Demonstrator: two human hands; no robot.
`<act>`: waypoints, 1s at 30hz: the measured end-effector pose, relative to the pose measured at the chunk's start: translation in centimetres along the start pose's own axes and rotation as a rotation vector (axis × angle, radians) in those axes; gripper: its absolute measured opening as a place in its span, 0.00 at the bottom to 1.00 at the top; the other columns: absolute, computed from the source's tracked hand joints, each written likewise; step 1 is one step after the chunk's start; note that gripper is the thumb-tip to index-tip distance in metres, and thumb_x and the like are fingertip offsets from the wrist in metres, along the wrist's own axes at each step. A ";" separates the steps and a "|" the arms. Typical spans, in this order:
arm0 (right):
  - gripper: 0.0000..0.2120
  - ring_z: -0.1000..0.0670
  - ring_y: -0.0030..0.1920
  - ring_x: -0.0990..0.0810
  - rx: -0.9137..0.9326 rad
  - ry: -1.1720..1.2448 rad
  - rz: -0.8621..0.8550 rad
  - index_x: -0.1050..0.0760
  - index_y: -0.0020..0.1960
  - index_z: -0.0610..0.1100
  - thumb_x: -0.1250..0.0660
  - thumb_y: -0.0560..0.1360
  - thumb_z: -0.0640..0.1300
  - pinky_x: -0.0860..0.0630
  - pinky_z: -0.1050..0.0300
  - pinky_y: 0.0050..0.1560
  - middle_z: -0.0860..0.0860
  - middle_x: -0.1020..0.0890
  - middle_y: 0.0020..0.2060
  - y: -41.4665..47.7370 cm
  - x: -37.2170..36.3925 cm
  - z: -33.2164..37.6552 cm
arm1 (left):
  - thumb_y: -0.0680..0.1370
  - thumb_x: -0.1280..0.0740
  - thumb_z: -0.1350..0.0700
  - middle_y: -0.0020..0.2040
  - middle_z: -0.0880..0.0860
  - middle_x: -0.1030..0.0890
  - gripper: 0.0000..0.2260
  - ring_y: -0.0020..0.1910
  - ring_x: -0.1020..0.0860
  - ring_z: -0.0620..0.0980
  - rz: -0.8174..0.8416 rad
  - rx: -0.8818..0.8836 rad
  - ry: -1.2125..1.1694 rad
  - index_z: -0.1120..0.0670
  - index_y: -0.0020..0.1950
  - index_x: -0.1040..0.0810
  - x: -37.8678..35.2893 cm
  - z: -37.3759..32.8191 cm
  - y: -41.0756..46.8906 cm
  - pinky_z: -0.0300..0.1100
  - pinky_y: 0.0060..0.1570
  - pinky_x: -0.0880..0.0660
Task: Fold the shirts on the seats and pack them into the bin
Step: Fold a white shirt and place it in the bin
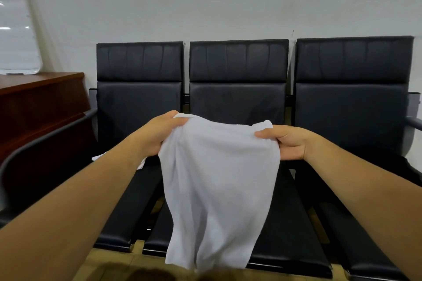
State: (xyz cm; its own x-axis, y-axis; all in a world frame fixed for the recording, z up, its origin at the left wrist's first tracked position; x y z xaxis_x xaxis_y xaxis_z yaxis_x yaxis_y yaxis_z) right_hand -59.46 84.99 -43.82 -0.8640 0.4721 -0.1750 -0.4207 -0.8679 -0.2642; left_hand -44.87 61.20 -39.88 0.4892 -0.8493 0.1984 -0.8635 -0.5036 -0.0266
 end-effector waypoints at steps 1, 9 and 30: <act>0.23 0.39 0.63 0.19 -0.014 -0.046 0.019 0.25 0.69 0.40 0.30 0.75 0.37 0.20 0.43 0.58 0.39 0.20 0.65 -0.1 0.1 0.0 | 0.79 0.31 0.48 0.55 0.57 0.18 0.09 0.53 0.19 0.56 -0.007 -0.008 0.070 0.53 0.51 0.21 0.5 -0.1 0.0 0.51 0.49 0.23; 0.19 0.40 0.64 0.19 -0.236 -0.418 -0.062 0.23 0.66 0.33 0.29 0.75 0.34 0.23 0.45 0.66 0.38 0.20 0.64 -0.8 3.7 -0.7 | 0.78 0.28 0.46 0.51 0.57 0.18 0.13 0.48 0.19 0.55 0.003 -0.006 0.497 0.54 0.53 0.22 3.8 0.7 0.3 0.53 0.50 0.21; 0.13 0.40 0.53 0.16 0.006 0.434 -0.507 0.20 0.60 0.38 0.28 0.75 0.37 0.20 0.40 0.49 0.40 0.14 0.49 -1.3 7.4 0.2 | 0.77 0.27 0.55 0.55 0.56 0.15 0.13 0.55 0.17 0.55 -0.169 0.353 -0.442 0.57 0.60 0.19 5.7 5.0 1.4 0.53 0.50 0.22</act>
State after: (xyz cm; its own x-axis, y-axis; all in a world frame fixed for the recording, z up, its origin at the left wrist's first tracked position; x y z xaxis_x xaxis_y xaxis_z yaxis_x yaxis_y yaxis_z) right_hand -65.33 89.53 -44.63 -0.3699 0.8401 -0.3968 -0.7479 -0.5226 -0.4093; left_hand -42.70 54.82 -43.66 0.6868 -0.6996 -0.1971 -0.7130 -0.5957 -0.3698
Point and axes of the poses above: each hand's wrist, its own y-axis towards the middle knuckle, its own x-axis out of the back of the hand, z = x × y, the point moved 10 cm from there along y, towards the middle knuckle
